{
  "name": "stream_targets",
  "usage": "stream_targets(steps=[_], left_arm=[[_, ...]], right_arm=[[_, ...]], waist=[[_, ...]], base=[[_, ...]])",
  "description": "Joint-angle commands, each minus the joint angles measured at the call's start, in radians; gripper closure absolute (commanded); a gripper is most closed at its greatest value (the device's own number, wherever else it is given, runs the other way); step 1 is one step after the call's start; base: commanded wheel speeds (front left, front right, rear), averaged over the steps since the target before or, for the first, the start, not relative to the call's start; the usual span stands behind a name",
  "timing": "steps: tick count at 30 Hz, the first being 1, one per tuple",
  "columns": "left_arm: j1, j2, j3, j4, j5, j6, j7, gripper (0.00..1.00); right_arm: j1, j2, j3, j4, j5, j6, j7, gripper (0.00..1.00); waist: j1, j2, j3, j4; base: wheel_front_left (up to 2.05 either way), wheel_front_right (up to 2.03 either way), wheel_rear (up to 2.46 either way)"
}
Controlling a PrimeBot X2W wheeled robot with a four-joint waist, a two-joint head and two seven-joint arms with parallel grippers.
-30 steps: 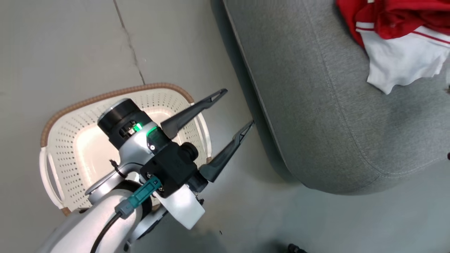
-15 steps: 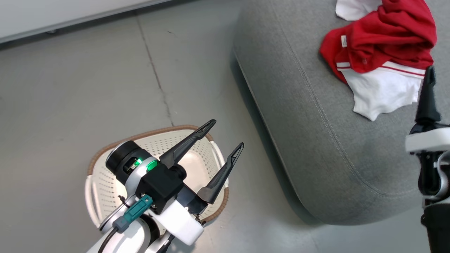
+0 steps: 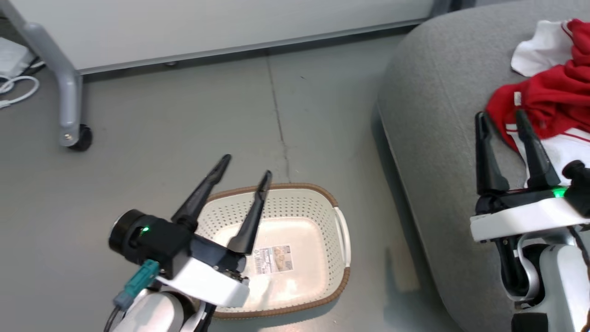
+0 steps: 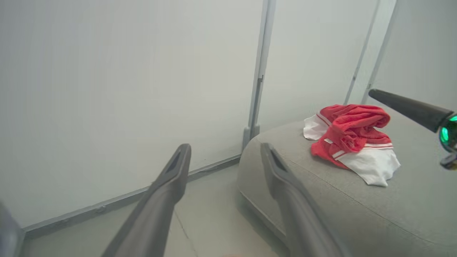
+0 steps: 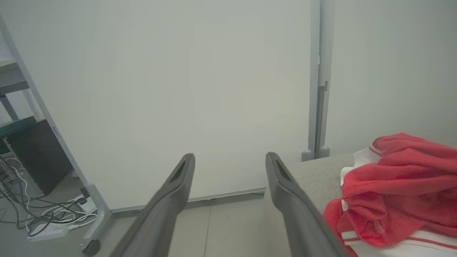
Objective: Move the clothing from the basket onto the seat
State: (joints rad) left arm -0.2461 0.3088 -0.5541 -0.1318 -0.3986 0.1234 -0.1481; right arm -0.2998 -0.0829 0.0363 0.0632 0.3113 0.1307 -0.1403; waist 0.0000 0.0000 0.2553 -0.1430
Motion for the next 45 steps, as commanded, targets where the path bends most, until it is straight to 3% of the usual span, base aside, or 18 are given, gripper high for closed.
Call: stream_targets(steps=[1, 8, 16, 21, 30, 45], left_arm=[[0.021, 0.000, 0.019, 0.007, -0.015, 0.016, -0.016, 0.00], [0.076, -0.025, 0.125, 0.018, -0.063, 0.099, -0.078, 0.00], [0.132, -0.044, 0.220, 0.024, -0.095, 0.133, -0.111, 0.00], [0.177, -0.053, 0.254, 0.024, -0.085, 0.138, -0.115, 0.00], [0.243, -0.048, 0.268, 0.061, -0.072, 0.099, -0.118, 0.00], [0.290, -0.013, 0.249, 0.119, -0.046, 0.104, -0.105, 0.00]], right_arm=[[0.018, 0.002, 0.004, -0.019, -0.009, 0.000, 0.014, 0.00], [0.080, 0.020, 0.017, -0.082, -0.048, 0.000, 0.063, 0.00], [0.146, 0.029, 0.002, -0.115, -0.074, 0.000, 0.096, 0.00], [0.188, 0.030, -0.015, -0.123, -0.085, 0.000, 0.107, 0.00], [0.256, 0.030, -0.041, -0.130, -0.086, 0.000, 0.118, 0.00], [0.315, 0.030, -0.044, -0.141, -0.104, 0.000, 0.142, 0.00]], waist=[[0.0000, 0.0000, -0.029, 0.039], [0.0000, 0.0000, -0.068, 0.097], [0.0000, 0.0000, -0.097, 0.134], [0.0000, 0.0000, -0.115, 0.144], [0.0000, 0.0000, -0.160, 0.146], [0.0000, 0.0000, -0.209, 0.136]], base=[[0.00, 0.00, 0.00], [0.00, 0.00, 0.00], [0.00, 0.00, 0.00], [0.00, 0.00, 0.00], [0.00, 0.00, 0.00], [0.00, 0.00, 0.00]])
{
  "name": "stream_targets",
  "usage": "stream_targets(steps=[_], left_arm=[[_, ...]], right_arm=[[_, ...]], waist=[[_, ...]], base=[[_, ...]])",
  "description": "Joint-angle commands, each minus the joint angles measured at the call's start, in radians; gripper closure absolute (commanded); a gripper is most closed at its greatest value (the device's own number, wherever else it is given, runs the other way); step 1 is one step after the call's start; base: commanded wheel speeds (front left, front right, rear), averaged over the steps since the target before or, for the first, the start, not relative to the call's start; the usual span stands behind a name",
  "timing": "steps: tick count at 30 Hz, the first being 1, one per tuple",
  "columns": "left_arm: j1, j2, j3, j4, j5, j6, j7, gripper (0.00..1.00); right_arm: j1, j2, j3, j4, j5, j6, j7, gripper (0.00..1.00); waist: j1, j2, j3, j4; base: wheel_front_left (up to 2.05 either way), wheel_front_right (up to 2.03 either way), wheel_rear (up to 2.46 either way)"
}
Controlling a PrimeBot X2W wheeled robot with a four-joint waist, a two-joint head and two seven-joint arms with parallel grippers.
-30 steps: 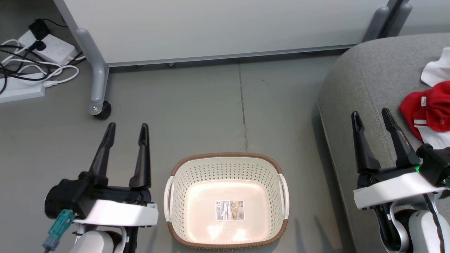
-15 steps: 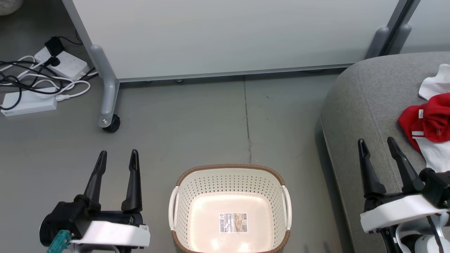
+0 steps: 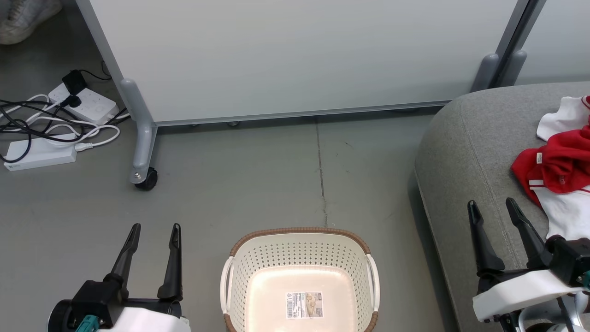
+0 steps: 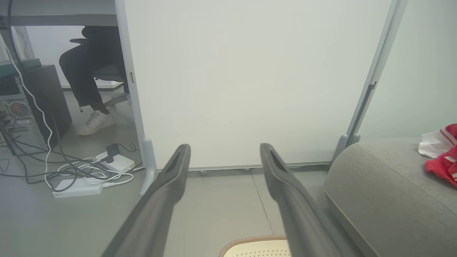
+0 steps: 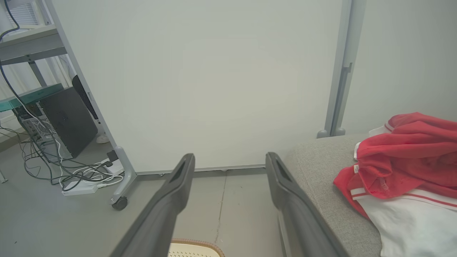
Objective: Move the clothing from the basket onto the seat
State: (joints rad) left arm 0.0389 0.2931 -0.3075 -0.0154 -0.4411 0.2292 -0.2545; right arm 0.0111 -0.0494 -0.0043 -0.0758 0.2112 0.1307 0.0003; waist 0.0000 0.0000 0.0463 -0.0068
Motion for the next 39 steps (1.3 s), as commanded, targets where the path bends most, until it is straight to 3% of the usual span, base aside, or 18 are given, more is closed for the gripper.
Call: stream_targets(steps=[1, 27, 28, 39], left_arm=[[0.007, 0.004, 0.003, 0.005, -0.004, 0.000, 0.003, 0.00], [0.005, 0.017, -0.001, 0.034, -0.026, 0.007, 0.013, 0.00], [0.000, 0.010, -0.002, 0.032, -0.025, 0.004, 0.014, 1.00], [-0.060, -0.027, 0.043, 0.114, -0.175, -0.043, 0.056, 1.00]], right_arm=[[0.007, -0.003, 0.000, -0.003, -0.004, 0.000, 0.006, 0.00], [0.009, -0.004, 0.022, 0.003, 0.012, 0.000, 0.007, 0.00], [0.004, 0.000, 0.021, -0.001, 0.010, 0.000, 0.009, 1.00], [-0.049, 0.001, -0.004, 0.088, 0.186, 0.000, 0.025, 1.00]], waist=[[0.0000, 0.0000, 0.000, 0.000], [0.0000, 0.0000, 0.000, -0.012], [0.0000, 0.0000, 0.000, -0.012], [0.0000, 0.0000, -0.002, -0.011]], base=[[0.00, 0.00, 0.00], [0.00, 0.00, 0.00], [0.00, 0.00, 0.00], [0.00, 0.00, 0.00]])
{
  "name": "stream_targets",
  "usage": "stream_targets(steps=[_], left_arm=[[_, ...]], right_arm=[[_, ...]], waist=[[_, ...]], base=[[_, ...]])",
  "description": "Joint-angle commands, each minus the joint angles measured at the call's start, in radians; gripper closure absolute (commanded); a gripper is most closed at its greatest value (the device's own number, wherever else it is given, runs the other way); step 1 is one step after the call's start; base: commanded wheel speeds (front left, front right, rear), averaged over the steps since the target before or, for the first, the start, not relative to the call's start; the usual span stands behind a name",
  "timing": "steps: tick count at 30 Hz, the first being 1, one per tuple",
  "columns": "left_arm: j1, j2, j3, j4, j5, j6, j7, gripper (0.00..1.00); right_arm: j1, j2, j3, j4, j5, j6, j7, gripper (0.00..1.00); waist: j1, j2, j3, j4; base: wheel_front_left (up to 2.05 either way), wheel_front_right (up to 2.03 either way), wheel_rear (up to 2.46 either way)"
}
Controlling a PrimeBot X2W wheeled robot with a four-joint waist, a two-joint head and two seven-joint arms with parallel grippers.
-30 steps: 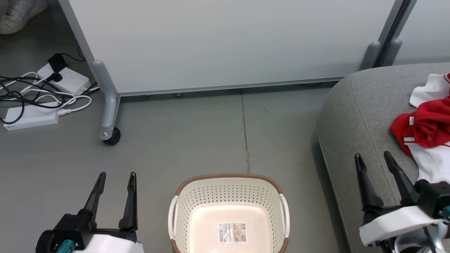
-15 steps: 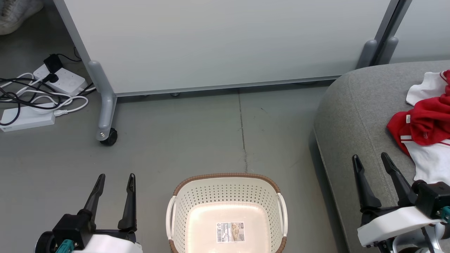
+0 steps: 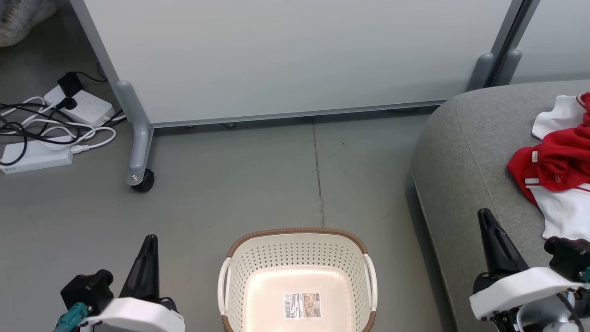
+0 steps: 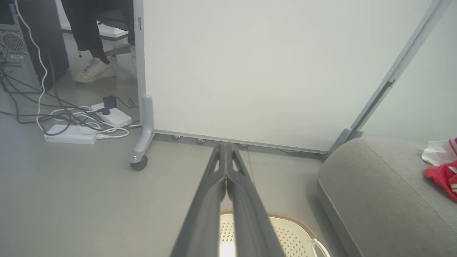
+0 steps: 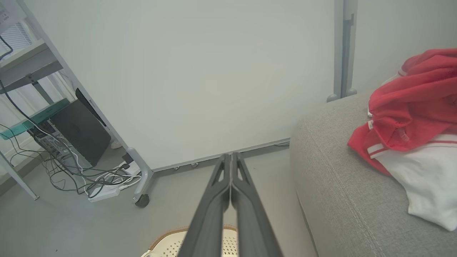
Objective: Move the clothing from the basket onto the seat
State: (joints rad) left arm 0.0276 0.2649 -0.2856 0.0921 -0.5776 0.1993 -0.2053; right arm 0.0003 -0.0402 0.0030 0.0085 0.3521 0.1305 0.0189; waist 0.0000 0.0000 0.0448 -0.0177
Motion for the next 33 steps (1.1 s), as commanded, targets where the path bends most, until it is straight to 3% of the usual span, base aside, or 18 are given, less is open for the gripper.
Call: stream_targets(steps=[1, 33], left_arm=[[-0.048, 0.001, 0.021, 0.007, -0.038, -0.013, 0.007, 1.00], [-0.227, -0.083, 0.165, 0.199, -0.438, -0.144, 0.122, 1.00]], right_arm=[[-0.039, -0.009, -0.011, 0.004, 0.045, 0.000, 0.006, 1.00], [-0.196, -0.018, -0.082, 0.220, 0.525, 0.000, 0.050, 1.00]], waist=[[0.0000, 0.0000, 0.000, 0.000], [0.0000, 0.0000, -0.007, 0.005]], base=[[0.00, 0.00, 0.00], [0.00, 0.00, 0.00]])
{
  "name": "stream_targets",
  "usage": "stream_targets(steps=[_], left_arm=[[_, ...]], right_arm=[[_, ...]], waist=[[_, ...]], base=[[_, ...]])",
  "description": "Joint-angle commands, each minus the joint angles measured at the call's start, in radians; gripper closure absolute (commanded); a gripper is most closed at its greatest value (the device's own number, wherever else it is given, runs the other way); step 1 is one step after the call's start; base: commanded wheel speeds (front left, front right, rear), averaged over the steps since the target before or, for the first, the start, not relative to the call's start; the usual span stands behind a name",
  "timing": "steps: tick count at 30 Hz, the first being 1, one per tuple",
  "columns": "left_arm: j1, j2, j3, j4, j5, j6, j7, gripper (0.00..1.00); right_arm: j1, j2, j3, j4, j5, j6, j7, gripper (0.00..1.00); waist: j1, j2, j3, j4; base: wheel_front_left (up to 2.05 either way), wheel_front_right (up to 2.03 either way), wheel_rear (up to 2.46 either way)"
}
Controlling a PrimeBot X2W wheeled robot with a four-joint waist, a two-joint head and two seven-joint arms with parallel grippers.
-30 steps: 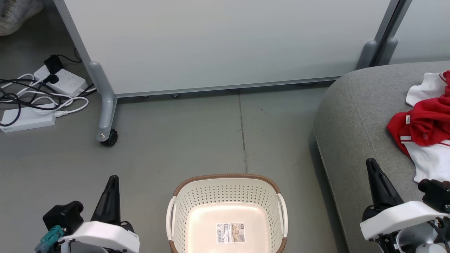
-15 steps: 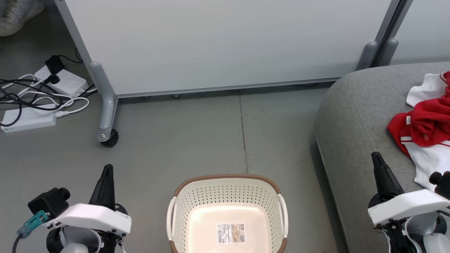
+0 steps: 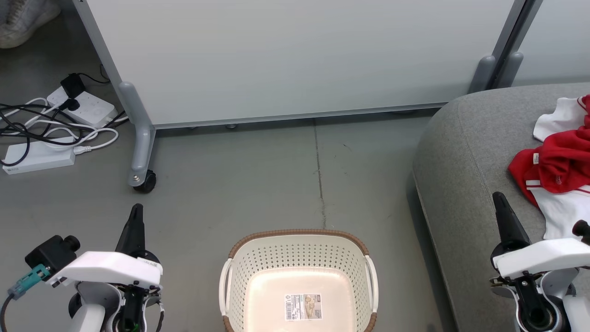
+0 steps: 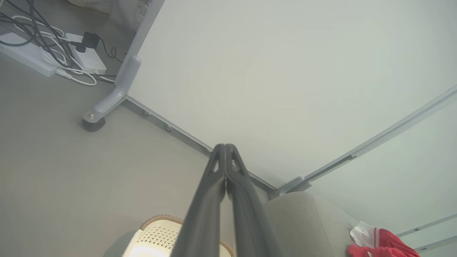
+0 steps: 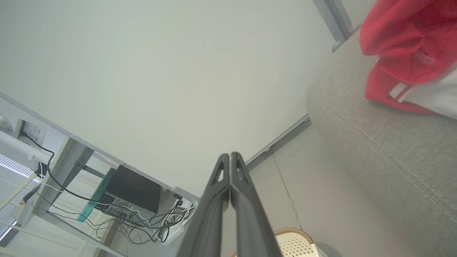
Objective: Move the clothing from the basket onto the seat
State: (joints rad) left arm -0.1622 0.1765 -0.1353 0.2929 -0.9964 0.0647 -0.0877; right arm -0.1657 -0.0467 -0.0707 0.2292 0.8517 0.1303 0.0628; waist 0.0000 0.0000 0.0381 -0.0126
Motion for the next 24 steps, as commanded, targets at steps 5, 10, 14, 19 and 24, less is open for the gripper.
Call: stream_targets(steps=[5, 10, 14, 19, 24], left_arm=[[-0.059, -0.006, 0.033, 0.022, -0.068, -0.026, 0.018, 1.00], [-0.079, -0.016, 0.051, 0.044, -0.115, -0.041, 0.033, 1.00], [-0.090, -0.021, 0.060, 0.058, -0.141, -0.049, 0.041, 1.00], [-0.109, -0.032, 0.077, 0.078, -0.183, -0.064, 0.053, 1.00], [-0.127, -0.042, 0.092, 0.098, -0.225, -0.078, 0.066, 1.00]], right_arm=[[-0.049, -0.012, -0.016, 0.026, 0.084, 0.001, 0.011, 1.00], [-0.068, -0.013, -0.025, 0.052, 0.140, 0.001, 0.016, 1.00], [-0.077, -0.014, -0.031, 0.066, 0.172, 0.001, 0.019, 1.00], [-0.094, -0.014, -0.039, 0.090, 0.223, 0.001, 0.025, 1.00], [-0.111, -0.015, -0.045, 0.112, 0.273, 0.001, 0.028, 1.00]], waist=[[0.0000, 0.0000, -0.001, 0.001], [0.0000, 0.0000, -0.002, 0.002], [0.0000, 0.0000, -0.003, 0.002], [0.0000, 0.0000, -0.004, 0.003], [0.0000, 0.0000, -0.005, 0.004]], base=[[0.00, 0.00, 0.00], [0.00, 0.00, 0.00], [0.00, 0.00, 0.00], [0.00, 0.00, 0.00], [0.00, 0.00, 0.00]])
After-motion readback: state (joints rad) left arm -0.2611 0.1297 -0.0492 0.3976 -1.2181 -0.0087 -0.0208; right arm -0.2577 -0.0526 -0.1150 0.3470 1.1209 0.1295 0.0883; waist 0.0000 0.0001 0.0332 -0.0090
